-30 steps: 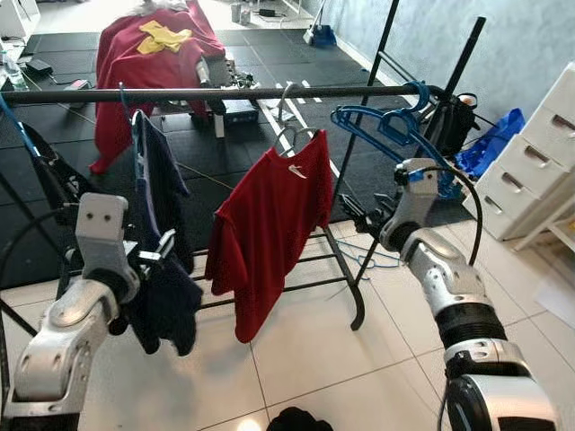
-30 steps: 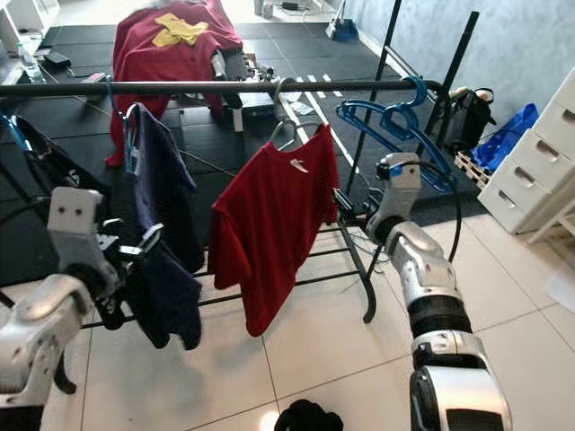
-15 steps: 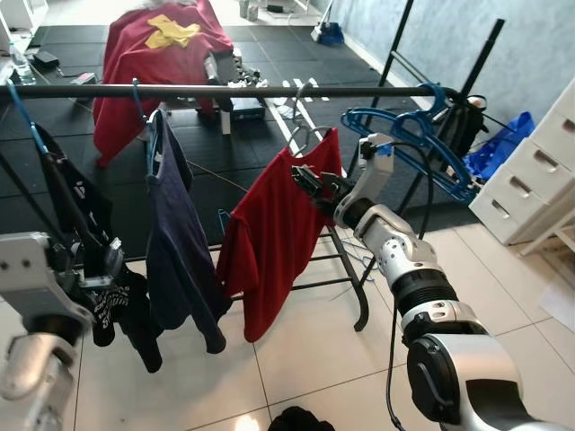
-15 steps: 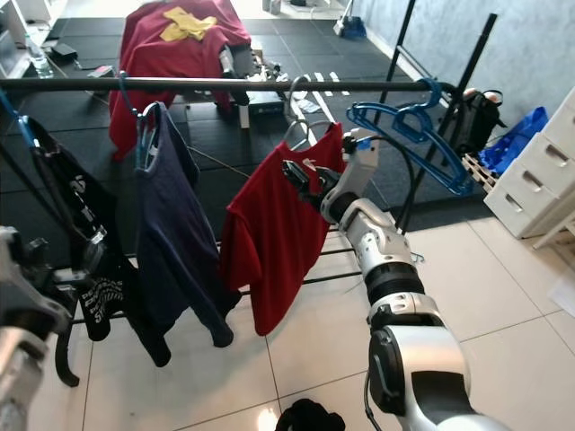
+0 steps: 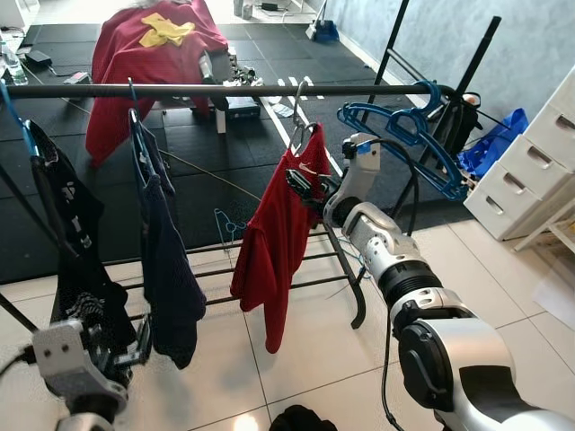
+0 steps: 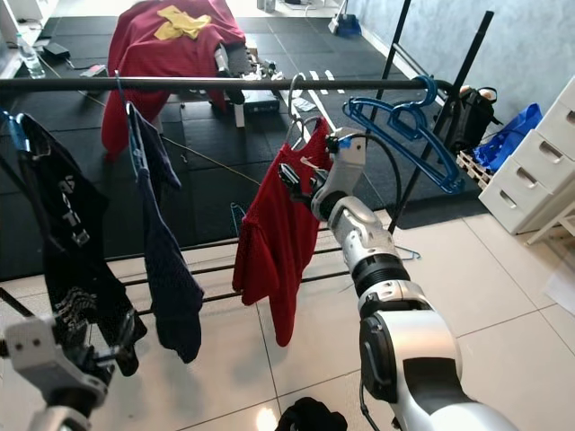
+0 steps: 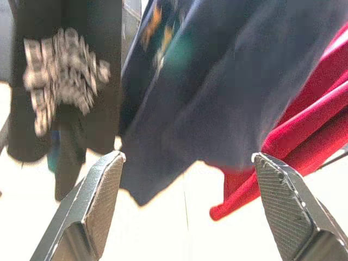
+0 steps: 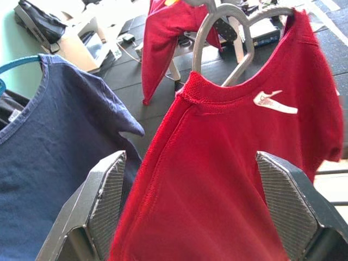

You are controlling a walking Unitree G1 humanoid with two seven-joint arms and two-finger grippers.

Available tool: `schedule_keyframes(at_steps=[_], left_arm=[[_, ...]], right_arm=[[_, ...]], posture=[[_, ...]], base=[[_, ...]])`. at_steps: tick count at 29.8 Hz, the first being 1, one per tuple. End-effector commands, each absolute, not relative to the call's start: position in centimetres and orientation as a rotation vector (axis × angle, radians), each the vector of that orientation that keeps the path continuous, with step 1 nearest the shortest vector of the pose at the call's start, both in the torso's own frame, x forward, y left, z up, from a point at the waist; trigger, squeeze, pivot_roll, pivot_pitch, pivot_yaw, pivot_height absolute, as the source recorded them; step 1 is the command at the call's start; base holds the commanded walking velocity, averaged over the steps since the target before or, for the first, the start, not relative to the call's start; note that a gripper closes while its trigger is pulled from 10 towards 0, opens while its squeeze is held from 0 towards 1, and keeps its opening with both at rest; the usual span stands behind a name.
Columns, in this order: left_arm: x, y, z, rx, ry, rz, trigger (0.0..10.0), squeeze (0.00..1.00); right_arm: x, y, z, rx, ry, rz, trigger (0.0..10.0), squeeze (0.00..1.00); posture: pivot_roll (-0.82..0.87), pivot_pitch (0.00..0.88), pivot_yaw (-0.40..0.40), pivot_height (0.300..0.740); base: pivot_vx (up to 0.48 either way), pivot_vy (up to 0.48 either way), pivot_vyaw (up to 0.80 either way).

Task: Hang hanger

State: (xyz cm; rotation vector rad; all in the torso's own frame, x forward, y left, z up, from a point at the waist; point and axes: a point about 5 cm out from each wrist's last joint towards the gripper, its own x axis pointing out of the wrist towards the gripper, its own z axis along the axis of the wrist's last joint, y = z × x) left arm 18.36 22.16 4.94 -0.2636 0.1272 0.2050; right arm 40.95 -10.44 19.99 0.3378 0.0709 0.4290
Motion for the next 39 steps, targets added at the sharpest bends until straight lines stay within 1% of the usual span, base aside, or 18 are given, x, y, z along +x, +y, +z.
schedule_keyframes(at_steps=[1, 4, 9, 17, 21, 25, 31, 35, 37, 38, 39], left_arm=[[17.6, 22.0, 3.8, -0.272, 0.167, 0.214, 10.0, 0.00], [17.6, 21.4, 3.2, -0.222, 0.171, 0.164, 10.0, 0.00], [17.6, 21.6, 3.1, -0.220, 0.166, 0.160, 10.0, 0.00], [16.9, 21.8, 2.8, -0.214, 0.150, 0.150, 10.0, 0.00], [16.8, 21.9, 2.8, -0.211, 0.148, 0.152, 10.0, 0.00], [16.4, 22.0, 2.9, -0.201, 0.143, 0.160, 10.0, 0.00], [15.6, 22.4, 2.8, -0.195, 0.147, 0.172, 10.0, 0.00], [15.2, 22.6, 2.8, -0.193, 0.149, 0.175, 10.0, 0.00], [14.9, 22.7, 2.8, -0.192, 0.152, 0.177, 10.0, 0.00], [14.9, 22.7, 2.8, -0.192, 0.152, 0.177, 10.0, 0.00], [14.8, 22.7, 2.8, -0.191, 0.153, 0.179, 10.0, 0.00]], right_arm=[[41.1, -10.5, 20.4, 0.317, 0.057, 0.423, 10.0, 0.00], [41.2, -10.6, 20.5, 0.308, 0.056, 0.408, 10.0, 0.00], [41.3, -10.8, 20.6, 0.299, 0.050, 0.396, 10.0, 0.00], [41.7, -12.5, 20.8, 0.223, 0.070, 0.333, 10.0, 0.00], [41.7, -12.6, 20.7, 0.218, 0.078, 0.329, 10.0, 0.00], [41.5, -13.0, 20.1, 0.224, 0.098, 0.364, 10.0, 0.00], [41.5, -13.9, 20.6, 0.195, 0.067, 0.380, 10.0, 0.00], [41.4, -14.5, 20.2, 0.148, 0.092, 0.361, 10.0, 0.00], [41.2, -14.9, 19.0, 0.060, 0.151, 0.363, 10.0, 0.00], [41.2, -14.9, 19.0, 0.060, 0.151, 0.363, 10.0, 0.00], [40.9, -15.1, 18.2, 0.004, 0.189, 0.372, 2.2, 0.00]], posture=[[0.01, 0.134, -0.096, 0.740], [0.02, 0.140, -0.097, 0.740], [0.02, 0.152, -0.094, 0.740], [0.03, 0.173, -0.087, 0.740], [0.04, 0.180, -0.085, 0.740], [0.05, 0.193, -0.084, 0.740], [0.06, 0.218, -0.077, 0.740], [0.07, 0.228, -0.075, 0.740], [0.07, 0.235, -0.074, 0.740], [0.07, 0.235, -0.074, 0.740], [0.07, 0.238, -0.074, 0.740]], base=[[0.000, 0.000, 0.00], [0.000, 0.000, 0.00], [0.000, 0.000, 0.00], [0.000, 0.000, 0.00], [0.000, 0.000, 0.00], [0.000, 0.000, 0.00], [0.000, 0.000, 0.00], [0.000, 0.000, 0.00], [0.000, 0.000, 0.00], [0.000, 0.000, 0.00], [0.000, 0.000, 0.00]])
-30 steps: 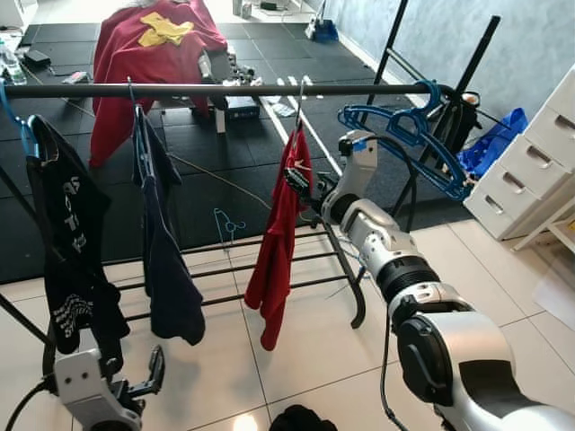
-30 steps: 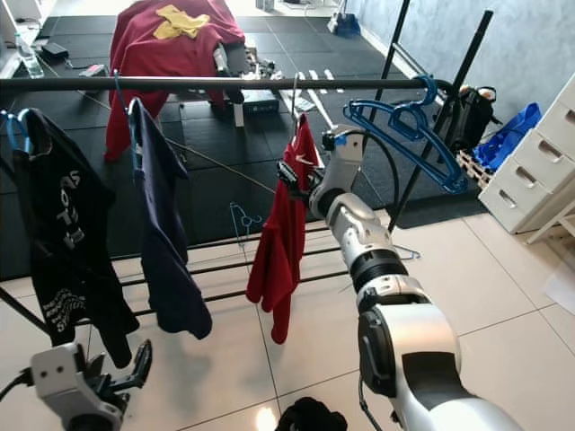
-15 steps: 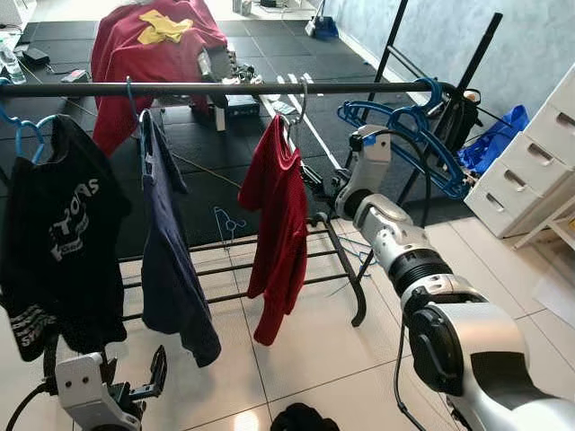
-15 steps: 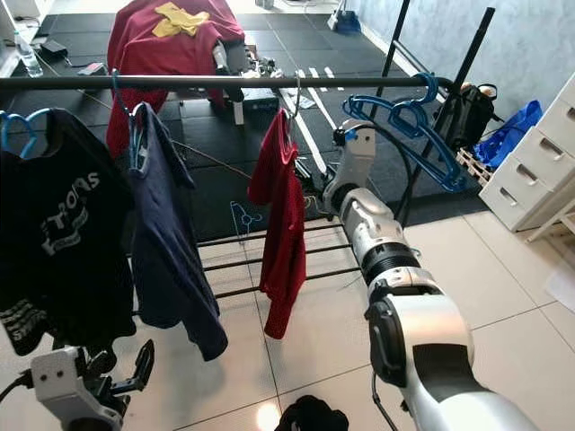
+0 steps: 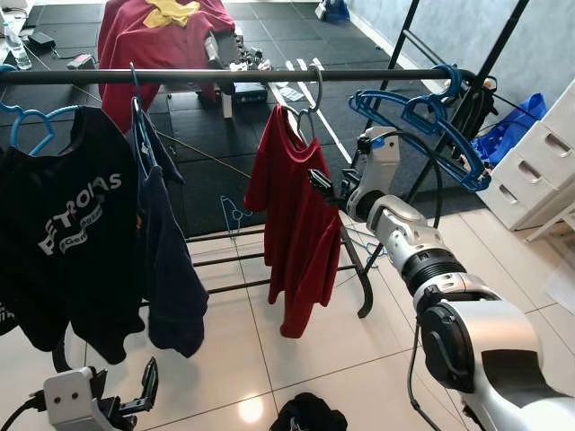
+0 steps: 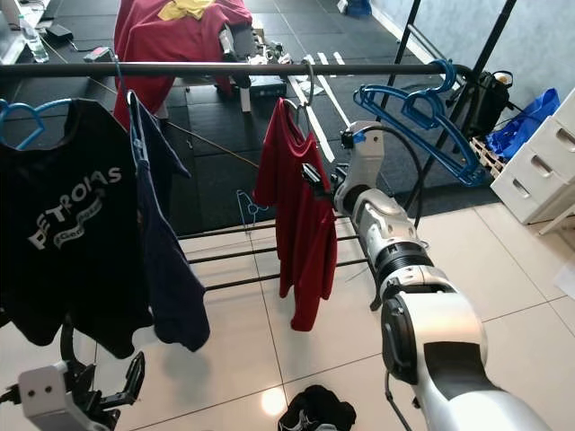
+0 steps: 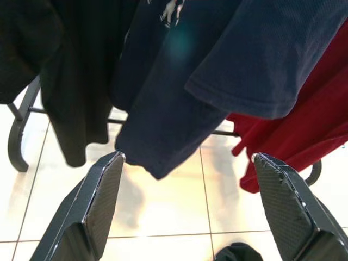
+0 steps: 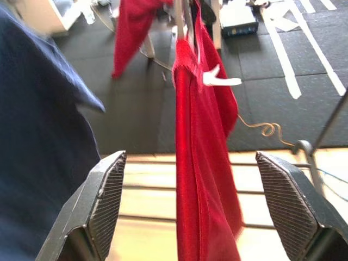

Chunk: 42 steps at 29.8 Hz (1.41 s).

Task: Hang hanger

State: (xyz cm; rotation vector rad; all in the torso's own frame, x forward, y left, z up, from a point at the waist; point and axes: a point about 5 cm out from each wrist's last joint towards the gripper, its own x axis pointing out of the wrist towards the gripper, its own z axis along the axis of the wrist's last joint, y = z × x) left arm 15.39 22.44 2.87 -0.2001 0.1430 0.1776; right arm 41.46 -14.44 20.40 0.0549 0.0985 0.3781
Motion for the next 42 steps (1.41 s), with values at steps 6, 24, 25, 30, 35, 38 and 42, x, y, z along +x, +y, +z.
schedule_keyframes(at_steps=[6, 24, 25, 30, 35, 38, 42], left_arm=[[14.7, 22.8, 2.7, -0.191, 0.156, 0.179, 10.0, 0.00], [15.3, 22.5, 2.1, -0.193, 0.161, 0.176, 10.0, 0.00], [15.4, 22.5, 2.0, -0.192, 0.159, 0.176, 10.0, 0.00], [16.1, 22.5, 2.0, -0.187, 0.150, 0.173, 10.0, 0.00], [16.8, 22.5, 1.9, -0.186, 0.147, 0.170, 10.0, 0.00], [17.0, 22.4, 1.9, -0.188, 0.146, 0.170, 10.0, 0.00], [17.7, 22.2, 2.1, -0.192, 0.136, 0.166, 10.0, 0.00]], right_arm=[[40.9, -15.3, 18.0, -0.016, 0.193, 0.369, 0.0, 0.00], [41.4, -16.8, 20.8, -0.143, 0.030, 0.305, 0.0, 0.00], [41.4, -16.9, 21.0, -0.159, 0.022, 0.301, 0.0, 0.00], [41.6, -17.0, 22.8, -0.171, -0.064, 0.284, 0.0, 0.00], [41.6, -16.2, 24.8, -0.214, -0.180, 0.328, 0.0, 0.00], [41.5, -15.9, 25.0, -0.242, -0.199, 0.344, 0.0, 0.00], [41.2, -15.4, 25.3, -0.251, -0.233, 0.412, 0.0, 0.00]], posture=[[0.07, 0.238, -0.075, 0.740], [0.06, 0.215, -0.081, 0.740], [0.05, 0.211, -0.081, 0.740], [0.05, 0.193, -0.085, 0.740], [0.03, 0.169, -0.087, 0.740], [0.02, 0.167, -0.086, 0.740], [0.01, 0.149, -0.086, 0.740]], base=[[0.000, 0.000, 0.00], [0.000, 0.000, 0.00], [0.000, 0.000, 0.00], [0.000, 0.000, 0.00], [0.000, 0.000, 0.00], [0.000, 0.000, 0.00], [0.000, 0.000, 0.00]])
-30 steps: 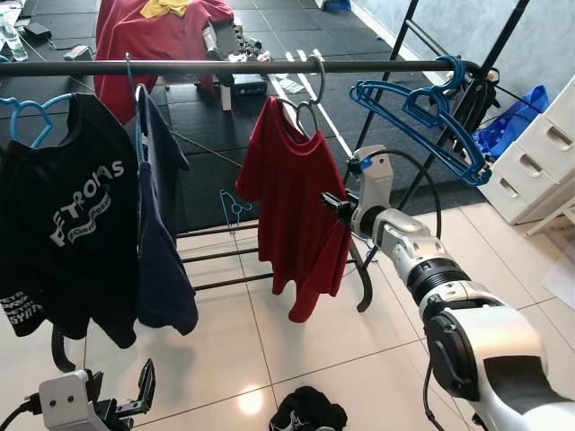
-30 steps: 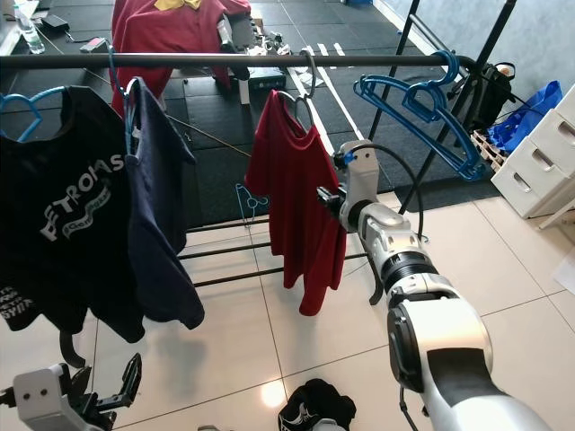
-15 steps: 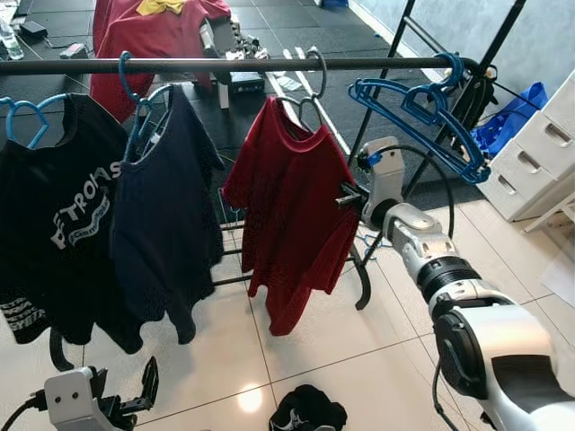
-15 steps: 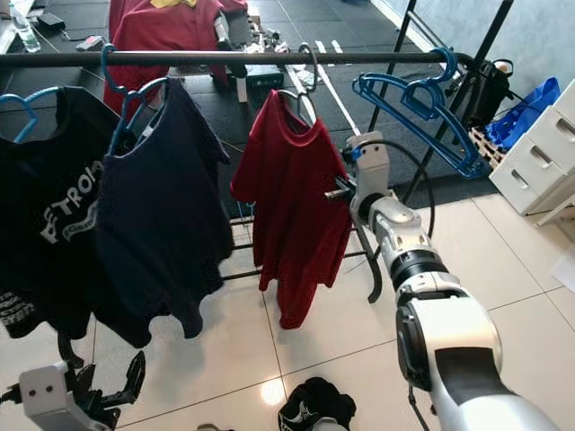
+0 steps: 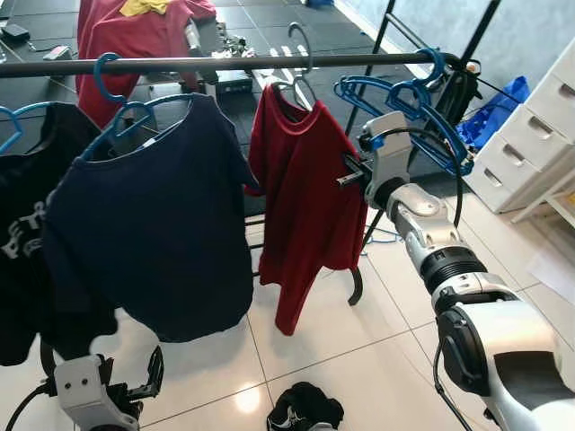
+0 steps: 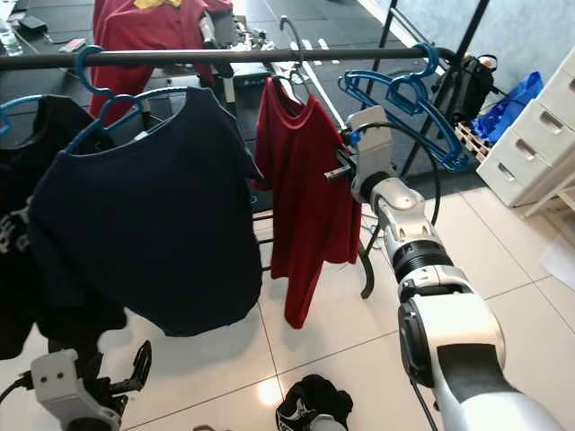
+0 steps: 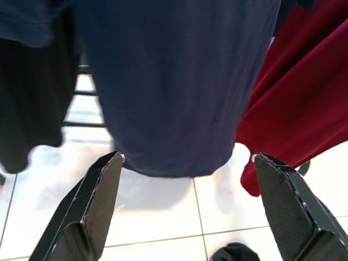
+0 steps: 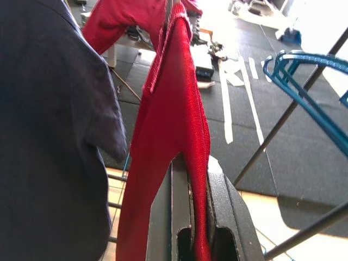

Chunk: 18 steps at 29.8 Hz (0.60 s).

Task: Hang hanger

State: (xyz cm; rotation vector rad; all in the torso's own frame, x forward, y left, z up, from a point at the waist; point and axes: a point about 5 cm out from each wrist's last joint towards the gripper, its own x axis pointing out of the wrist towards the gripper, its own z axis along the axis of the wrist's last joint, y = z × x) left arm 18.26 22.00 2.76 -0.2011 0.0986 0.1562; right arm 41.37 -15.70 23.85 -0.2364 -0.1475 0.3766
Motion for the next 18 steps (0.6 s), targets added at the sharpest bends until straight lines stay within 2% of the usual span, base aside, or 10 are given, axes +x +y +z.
schedule_keyframes(at_steps=[1, 6, 13, 18], left_arm=[[17.9, 22.1, 2.1, -0.193, 0.134, 0.166, 10.0, 0.00], [18.2, 23.7, 1.7, -0.298, 0.207, 0.260, 10.0, 0.00], [18.7, 24.4, 2.5, -0.282, 0.191, 0.268, 10.0, 0.00], [20.3, 25.1, 4.5, -0.252, 0.142, 0.253, 10.0, 0.00]], right_arm=[[41.1, -15.3, 25.2, -0.244, -0.235, 0.434, 0.0, 0.00], [40.1, -15.5, 24.4, -0.222, -0.258, 0.493, 0.0, 0.00], [39.6, -15.6, 24.3, -0.192, -0.282, 0.491, 0.0, 0.00], [38.6, -14.3, 24.4, -0.163, -0.331, 0.524, 0.0, 0.00]], posture=[[0.01, 0.149, -0.086, 0.740], [-0.02, 0.135, -0.085, 0.740], [-0.03, 0.131, -0.080, 0.740], [-0.04, 0.125, -0.072, 0.740]], base=[[0.000, 0.000, 0.00], [0.000, 0.000, 0.00], [0.000, 0.000, 0.00], [0.000, 0.000, 0.00]])
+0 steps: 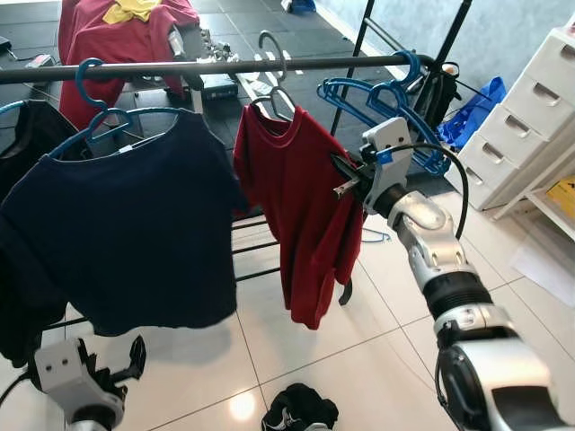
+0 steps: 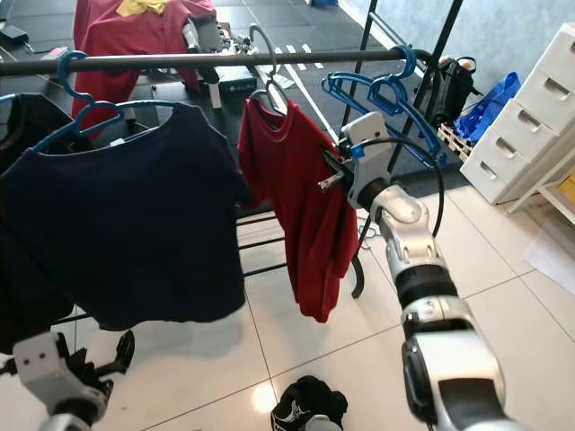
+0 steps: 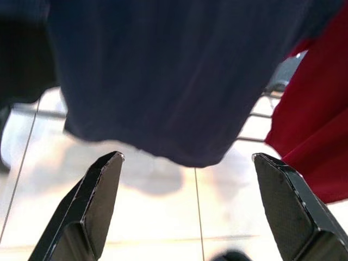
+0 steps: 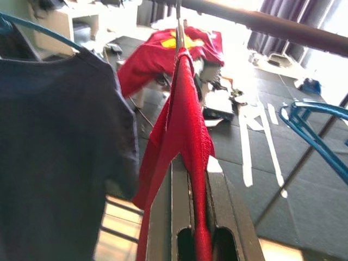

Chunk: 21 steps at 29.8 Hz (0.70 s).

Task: Hang hanger

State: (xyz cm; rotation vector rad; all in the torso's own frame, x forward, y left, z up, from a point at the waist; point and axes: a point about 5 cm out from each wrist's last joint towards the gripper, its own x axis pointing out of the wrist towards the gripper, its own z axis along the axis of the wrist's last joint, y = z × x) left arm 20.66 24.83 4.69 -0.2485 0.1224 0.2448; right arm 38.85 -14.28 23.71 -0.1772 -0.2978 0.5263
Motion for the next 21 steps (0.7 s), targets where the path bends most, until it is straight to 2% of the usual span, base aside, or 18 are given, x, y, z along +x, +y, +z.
schedule_keyframes(at_steps=[1, 9, 16, 21], left_arm=[[20.7, 25.0, 4.9, -0.247, 0.132, 0.241, 10.0, 0.00], [21.7, 24.5, 6.4, -0.255, 0.107, 0.198, 10.0, 0.00], [22.1, 25.0, 7.7, -0.234, 0.077, 0.200, 10.0, 0.00], [22.4, 25.5, 9.1, -0.232, 0.047, 0.197, 10.0, 0.00]], right_arm=[[38.4, -14.0, 24.2, -0.161, -0.335, 0.528, 0.0, 0.00], [37.3, -13.6, 22.7, -0.150, -0.295, 0.560, 0.0, 0.00], [36.5, -13.3, 20.4, -0.131, -0.193, 0.626, 0.0, 0.00], [35.7, -12.8, 20.5, -0.093, -0.182, 0.671, 0.0, 0.00]], posture=[[-0.04, 0.124, -0.070, 0.740], [-0.05, 0.125, -0.070, 0.740], [-0.05, 0.136, -0.077, 0.740], [-0.05, 0.144, -0.078, 0.740]], base=[[0.000, 0.000, 0.00], [-0.237, 0.000, 0.00], [-0.312, 0.000, 0.00], [-0.336, 0.000, 0.00]])
